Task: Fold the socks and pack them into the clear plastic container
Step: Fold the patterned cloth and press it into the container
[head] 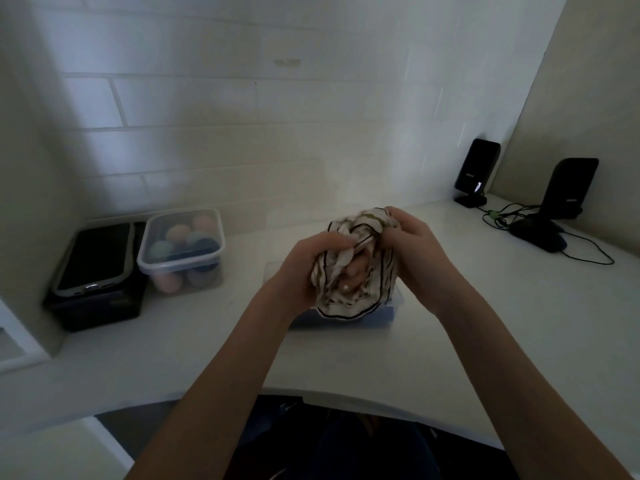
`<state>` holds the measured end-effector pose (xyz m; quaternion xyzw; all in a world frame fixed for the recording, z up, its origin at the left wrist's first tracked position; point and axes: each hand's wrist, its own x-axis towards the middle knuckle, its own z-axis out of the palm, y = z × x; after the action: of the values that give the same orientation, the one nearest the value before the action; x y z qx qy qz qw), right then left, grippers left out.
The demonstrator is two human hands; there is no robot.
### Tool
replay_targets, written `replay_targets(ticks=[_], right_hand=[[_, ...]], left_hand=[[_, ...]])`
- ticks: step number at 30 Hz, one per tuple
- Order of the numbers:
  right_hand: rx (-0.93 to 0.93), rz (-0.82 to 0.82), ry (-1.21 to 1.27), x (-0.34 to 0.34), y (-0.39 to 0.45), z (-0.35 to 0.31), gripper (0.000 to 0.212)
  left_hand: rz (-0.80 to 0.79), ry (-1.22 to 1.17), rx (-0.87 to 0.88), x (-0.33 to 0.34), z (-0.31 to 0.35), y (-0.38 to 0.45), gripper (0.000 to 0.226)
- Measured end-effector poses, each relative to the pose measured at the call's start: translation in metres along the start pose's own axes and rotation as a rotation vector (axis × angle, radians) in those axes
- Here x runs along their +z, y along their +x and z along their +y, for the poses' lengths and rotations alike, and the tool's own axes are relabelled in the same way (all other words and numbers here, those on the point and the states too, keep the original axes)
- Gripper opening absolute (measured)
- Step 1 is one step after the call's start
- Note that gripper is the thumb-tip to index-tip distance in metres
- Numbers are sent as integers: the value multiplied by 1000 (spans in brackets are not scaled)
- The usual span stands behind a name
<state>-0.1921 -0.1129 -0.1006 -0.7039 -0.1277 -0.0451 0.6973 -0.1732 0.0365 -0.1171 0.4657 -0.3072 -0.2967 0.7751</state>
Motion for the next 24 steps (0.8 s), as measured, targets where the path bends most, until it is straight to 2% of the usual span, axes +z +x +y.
replay_targets(ticks=[3,6,8,10,13,15,19,22,24], right_hand=[[21,148,125,-1,4,2,23],[55,220,314,-1,5,-1,23],[108,263,527,-2,5,-3,35],[146,286,661,-5,4,-5,45],[152,254,677,-6,1,-4,55],[103,251,559,-7,0,-1,57],[-74,232,-148,-12,-6,-1,56],[-69,112,-630,-11,-10,-1,46],[-26,50,-843,-10,-9,4,38]], left_hand=[[23,54,18,1,0,-5,45],[180,96,135,1,1,-8,29],[340,89,152,-3,2,-8,47],[399,92,127,-9,3,-10,68],[434,179,89,-10,10,-12,71],[464,213,86,-11,14,-12,66],[479,316,9,-8,15,-18,60],[514,564,-46,-8,14,-22,57],[535,778,-59,-11,12,-21,54]])
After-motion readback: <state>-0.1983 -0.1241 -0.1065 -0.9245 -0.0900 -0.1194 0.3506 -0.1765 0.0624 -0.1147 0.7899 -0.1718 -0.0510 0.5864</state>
